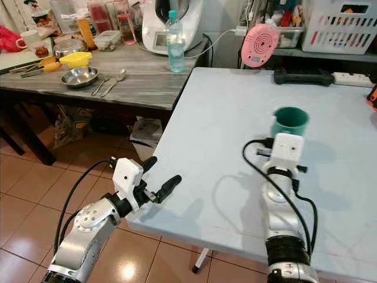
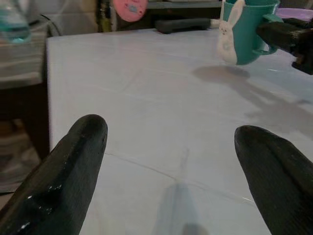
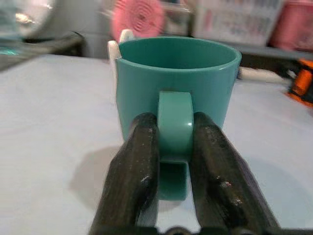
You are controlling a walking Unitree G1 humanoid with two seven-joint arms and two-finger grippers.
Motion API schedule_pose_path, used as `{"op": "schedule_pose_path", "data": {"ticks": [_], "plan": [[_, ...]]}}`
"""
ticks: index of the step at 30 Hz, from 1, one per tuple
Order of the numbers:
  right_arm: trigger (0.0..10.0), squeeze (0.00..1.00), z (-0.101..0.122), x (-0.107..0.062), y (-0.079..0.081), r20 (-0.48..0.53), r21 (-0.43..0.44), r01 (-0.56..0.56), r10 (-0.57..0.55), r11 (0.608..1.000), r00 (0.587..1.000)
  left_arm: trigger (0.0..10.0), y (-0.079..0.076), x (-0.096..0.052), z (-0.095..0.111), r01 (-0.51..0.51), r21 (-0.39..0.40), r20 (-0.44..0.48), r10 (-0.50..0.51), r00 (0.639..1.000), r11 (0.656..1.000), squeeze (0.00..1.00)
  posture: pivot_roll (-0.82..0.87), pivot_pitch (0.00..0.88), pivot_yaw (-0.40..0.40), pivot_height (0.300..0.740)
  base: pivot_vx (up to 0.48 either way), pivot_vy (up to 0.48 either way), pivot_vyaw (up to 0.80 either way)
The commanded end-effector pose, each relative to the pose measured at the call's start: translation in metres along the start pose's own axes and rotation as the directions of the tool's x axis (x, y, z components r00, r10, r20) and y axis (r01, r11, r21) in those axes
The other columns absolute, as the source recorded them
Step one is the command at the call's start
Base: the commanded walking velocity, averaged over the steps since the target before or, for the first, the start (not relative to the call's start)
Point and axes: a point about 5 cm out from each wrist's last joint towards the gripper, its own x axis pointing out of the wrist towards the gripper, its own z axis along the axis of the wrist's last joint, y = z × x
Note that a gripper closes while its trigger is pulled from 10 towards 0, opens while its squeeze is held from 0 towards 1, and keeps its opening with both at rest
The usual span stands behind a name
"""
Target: Setting the table
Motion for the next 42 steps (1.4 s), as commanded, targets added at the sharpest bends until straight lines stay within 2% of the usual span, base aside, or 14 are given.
{"op": "schedule_pose_path", "data": {"ticks": [1, 2, 3, 6, 8, 10, 11, 12, 14, 15, 18, 21, 25, 42], "plan": [[0.0, 0.0, 0.012, -0.009, 0.015, 0.067, 0.006, -0.108, 0.107, 0.994, 0.992, 10.0, 0.016, 0.0, 0.006, -0.104, 0.034, 0.026, 0.103, 0.994, 0.994, 0.0, -0.17, 0.003, 0.052, 0.74, 0.0, 0.0, 0.0], [0.0, 0.0, 0.012, -0.009, 0.015, 0.067, 0.006, -0.108, 0.107, 0.994, 0.992, 10.0, 0.016, 0.0, 0.006, -0.104, 0.034, 0.026, 0.103, 0.994, 0.994, 0.0, -0.17, 0.003, 0.052, 0.74, 0.0, 0.0, 0.0], [0.0, 0.0, 0.015, -0.017, 0.022, 0.082, 0.014, -0.156, 0.154, 0.988, 0.985, 10.0, 0.026, -0.001, 0.01, -0.193, 0.042, 0.047, 0.191, 0.98, 0.98, 0.0, -0.17, 0.003, 0.049, 0.74, 0.0, 0.0, 0.0], [0.2, 0.0, 0.018, -0.026, 0.026, 0.092, 0.023, -0.197, 0.194, 0.98, 0.977, 10.0, 0.039, -0.003, 0.014, -0.283, 0.038, 0.059, 0.281, 0.958, 0.958, 0.0, -0.17, 0.003, 0.047, 0.74, 0.0, 0.0, 0.0], [1.6, 0.0, 0.023, -0.033, 0.029, 0.107, 0.021, -0.231, 0.228, 0.973, 0.968, 10.0, 0.051, -0.007, 0.015, -0.364, 0.039, 0.059, 0.361, 0.931, 0.931, 0.0, -0.17, 0.005, 0.046, 0.74, 0.0, 0.0, 0.0], [2.4, 0.0, 0.027, -0.038, 0.031, 0.115, 0.029, -0.255, 0.251, 0.966, 0.961, 10.0, 0.057, -0.01, 0.015, -0.409, 0.045, 0.054, 0.406, 0.912, 0.912, 0.0, -0.17, 0.005, 0.046, 0.74, 0.0, 0.0, 0.0], [4.0, 0.0, 0.032, -0.045, 0.033, 0.127, 0.03, -0.285, 0.279, 0.958, 0.952, 10.0, 0.064, -0.016, 0.015, -0.452, 0.061, 0.057, 0.449, 0.892, 0.89, 0.0, -0.17, 0.007, 0.045, 0.74, 0.0, 0.0, 0.0], [4.7, 0.0, 0.035, -0.049, 0.033, 0.133, 0.032, -0.299, 0.292, 0.954, 0.947, 10.0, 0.066, -0.019, 0.015, -0.469, 0.072, 0.058, 0.466, 0.883, 0.88, 0.0, -0.17, 0.007, 0.045, 0.74, 0.0, 0.0, 0.0], [5.0, 0.0, 0.039, -0.053, 0.033, 0.14, 0.036, -0.314, 0.306, 0.949, 0.942, 10.0, 0.068, -0.023, 0.015, -0.496, 0.088, 0.063, 0.492, 0.868, 0.864, 0.0, -0.16, 0.007, 0.045, 0.74, 0.0, 0.0, 0.0], [10.0, 0.0, 0.042, -0.057, 0.034, 0.145, 0.042, -0.324, 0.315, 0.945, 0.938, 10.0, 0.07, -0.026, 0.016, -0.507, 0.085, 0.065, 0.503, 0.862, 0.858, 0.0, -0.16, 0.007, 0.045, 0.74, 0.0, 0.0, 0.0], [10.0, 0.0, 0.046, -0.061, 0.034, 0.15, 0.045, -0.339, 0.329, 0.94, 0.932, 10.0, 0.073, -0.032, 0.016, -0.548, 0.113, 0.066, 0.544, 0.836, 0.829, 0.0, -0.16, 0.006, 0.043, 0.74, 0.0, 0.0, 0.0], [10.0, 0.0, 0.047, -0.067, 0.034, 0.143, 0.052, -0.351, 0.341, 0.935, 0.929, 10.0, 0.078, -0.041, 0.015, -0.605, 0.138, 0.062, 0.602, 0.796, 0.784, 0.0, -0.15, 0.001, 0.041, 0.74, 0.0, 0.0, 0.0], [10.0, 0.0, 0.038, -0.074, 0.033, 0.088, 0.049, -0.362, 0.357, 0.931, 0.93, 10.0, 0.082, -0.046, 0.012, -0.644, 0.144, 0.06, 0.643, 0.763, 0.751, 0.0, -0.13, 0.0, 0.021, 0.74, 0.0, 0.0, 0.0], [10.0, 0.0, 0.042, -0.065, 0.043, 0.061, 0.0, -0.464, 0.463, 0.886, 0.884, 10.0, 0.065, -0.044, 0.004, -0.695, 0.096, 0.067, 0.692, 0.719, 0.712, 0.0, -0.1, 0.0, -0.075, 0.74, 0.0, 0.0, 0.0]]}}
